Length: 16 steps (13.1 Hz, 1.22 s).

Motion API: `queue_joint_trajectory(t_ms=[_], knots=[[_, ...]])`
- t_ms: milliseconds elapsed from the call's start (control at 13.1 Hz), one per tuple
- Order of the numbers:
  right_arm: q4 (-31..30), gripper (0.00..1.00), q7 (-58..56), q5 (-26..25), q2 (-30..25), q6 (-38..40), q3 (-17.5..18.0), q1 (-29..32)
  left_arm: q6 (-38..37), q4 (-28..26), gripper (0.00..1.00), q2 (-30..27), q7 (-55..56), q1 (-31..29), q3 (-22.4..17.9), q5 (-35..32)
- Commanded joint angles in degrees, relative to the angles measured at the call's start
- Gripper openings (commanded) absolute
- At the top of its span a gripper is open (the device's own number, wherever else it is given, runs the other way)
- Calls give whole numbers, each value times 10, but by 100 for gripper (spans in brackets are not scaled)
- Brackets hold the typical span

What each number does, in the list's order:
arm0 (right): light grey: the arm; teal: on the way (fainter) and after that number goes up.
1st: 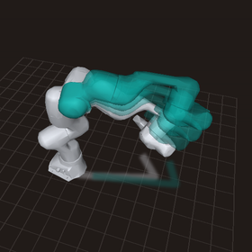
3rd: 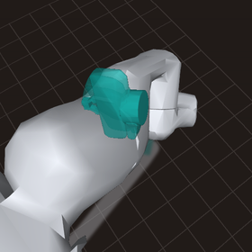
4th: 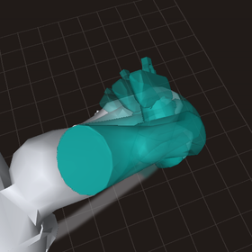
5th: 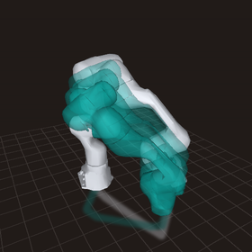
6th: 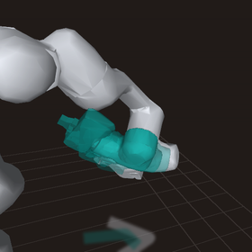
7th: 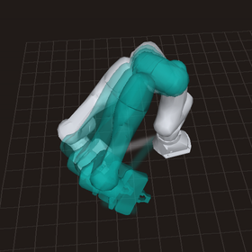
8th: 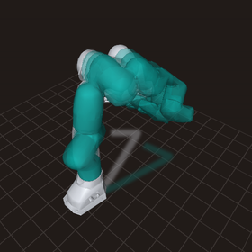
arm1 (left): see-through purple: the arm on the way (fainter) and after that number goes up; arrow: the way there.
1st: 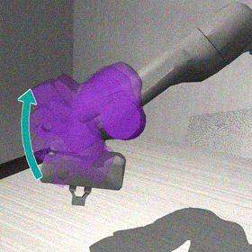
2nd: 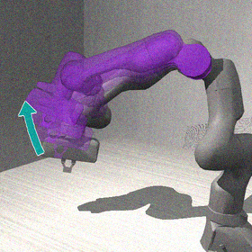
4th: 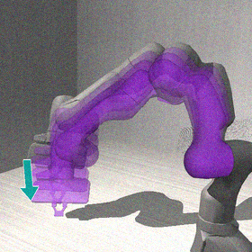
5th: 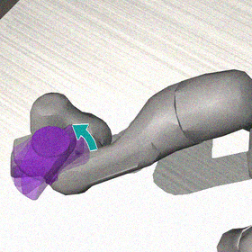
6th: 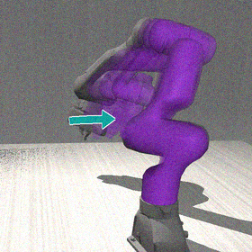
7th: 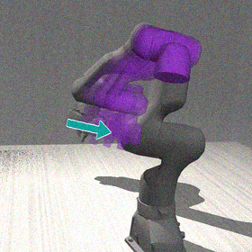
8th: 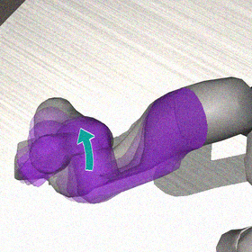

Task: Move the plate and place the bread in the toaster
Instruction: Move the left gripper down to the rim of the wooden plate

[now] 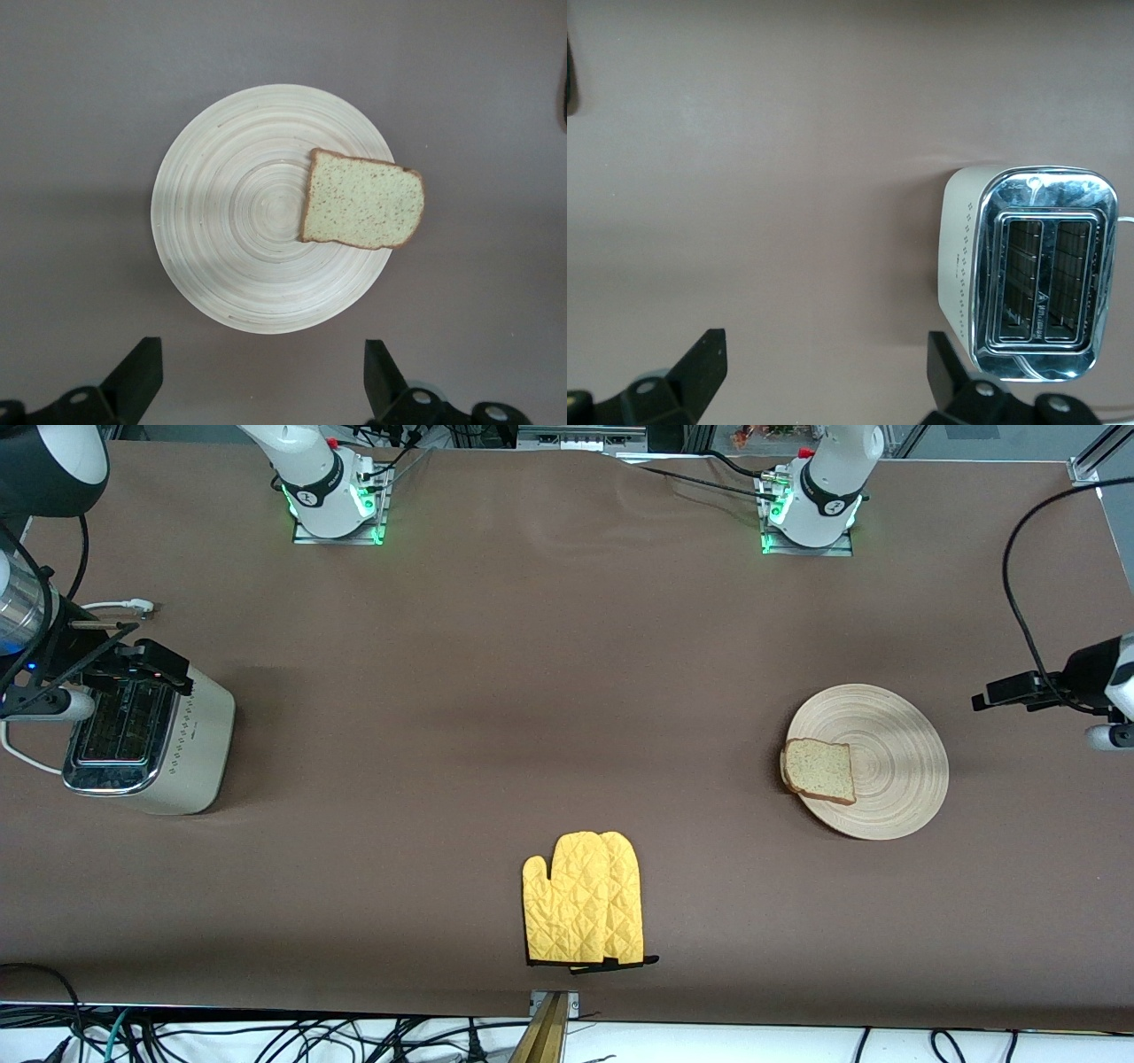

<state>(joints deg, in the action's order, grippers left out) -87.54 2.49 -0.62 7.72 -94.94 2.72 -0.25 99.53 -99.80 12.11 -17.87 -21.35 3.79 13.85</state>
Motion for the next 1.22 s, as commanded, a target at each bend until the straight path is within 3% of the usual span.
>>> queue_joint_trajectory(t_ms=[0,305,610,686,839,915,1143], knots=[[11,100,-7,8,1,11,2,4,-19,26,100,75,-132,-78,7,88],[11,100,-7,9,1,11,2,5,-15,62,100,204,-212,-150,8,154],[11,100,-7,8,1,11,3,4,13,88,100,305,-253,-155,8,210],[11,100,-7,8,1,11,3,4,39,87,82,318,-252,-150,9,221],[11,100,-6,8,1,11,3,4,43,87,9,324,-242,-135,10,215],[11,100,-5,8,1,11,3,3,36,87,0,324,-245,-134,10,214],[11,100,-7,8,1,11,2,4,22,82,0,343,-250,-132,11,217]])
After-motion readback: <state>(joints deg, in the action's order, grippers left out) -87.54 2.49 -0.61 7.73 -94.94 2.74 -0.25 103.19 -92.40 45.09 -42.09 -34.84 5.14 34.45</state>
